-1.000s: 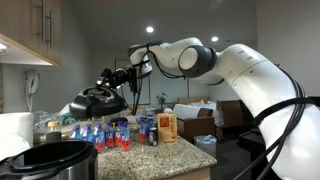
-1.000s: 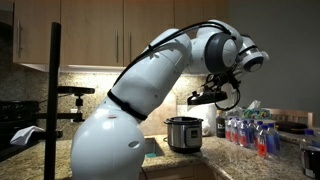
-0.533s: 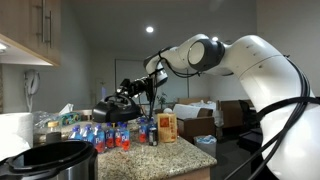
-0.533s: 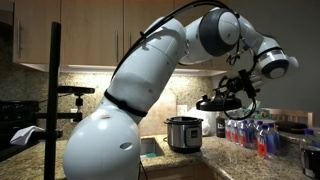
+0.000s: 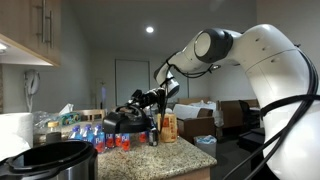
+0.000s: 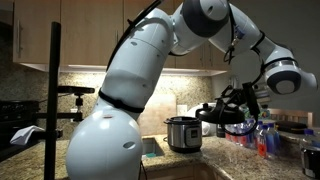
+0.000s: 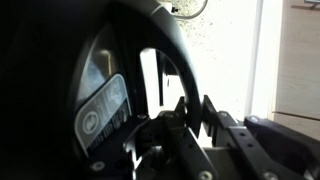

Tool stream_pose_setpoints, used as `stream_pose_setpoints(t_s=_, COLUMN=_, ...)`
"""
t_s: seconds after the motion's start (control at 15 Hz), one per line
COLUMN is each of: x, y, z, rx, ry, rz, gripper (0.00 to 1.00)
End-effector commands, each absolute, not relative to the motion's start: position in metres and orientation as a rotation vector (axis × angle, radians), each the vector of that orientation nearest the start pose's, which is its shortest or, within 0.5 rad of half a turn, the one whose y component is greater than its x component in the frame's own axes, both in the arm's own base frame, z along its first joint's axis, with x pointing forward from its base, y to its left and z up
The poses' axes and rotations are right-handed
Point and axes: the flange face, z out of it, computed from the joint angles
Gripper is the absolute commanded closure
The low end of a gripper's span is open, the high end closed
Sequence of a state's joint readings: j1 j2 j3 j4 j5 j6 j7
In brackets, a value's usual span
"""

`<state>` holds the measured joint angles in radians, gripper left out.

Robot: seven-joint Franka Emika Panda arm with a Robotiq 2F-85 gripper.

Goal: Take the lid off the rice cooker and place it on the counter top

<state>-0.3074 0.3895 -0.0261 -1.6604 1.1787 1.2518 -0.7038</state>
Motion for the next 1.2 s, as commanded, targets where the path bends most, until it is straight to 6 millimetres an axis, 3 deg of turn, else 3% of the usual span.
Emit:
stream_pose_setpoints(t_s=0.0, x=0.578, y=-0.069, z=0.434, rx=-1.683, ry=-0.158, rz=-0.056, gripper=0.95)
stream_pose_setpoints(t_s=0.73, x=0.566, y=-0.056, z=0.424, rx=-1.676, ry=0.018, rz=-0.123, gripper=0.95)
stream_pose_setpoints(t_s=0.8, x=0.541, y=-0.109, z=0.405, rx=-1.729, ry=0.064, rz=-0.157, gripper=0.95)
stream_pose_setpoints(t_s=0.93, x=0.538, y=-0.098, z=0.408, rx=-1.846, ry=0.1, rz=-0.185, gripper=0.95)
stream_pose_setpoints(t_s=1.0, x=0.56, y=-0.097, z=0.386, rx=-1.792, ry=0.077, rz=-0.118, gripper=0.81)
stream_pose_setpoints(t_s=1.13, x=0.55, y=-0.113, z=0.383, rx=-1.845, ry=0.126, rz=-0.147, gripper=0.81)
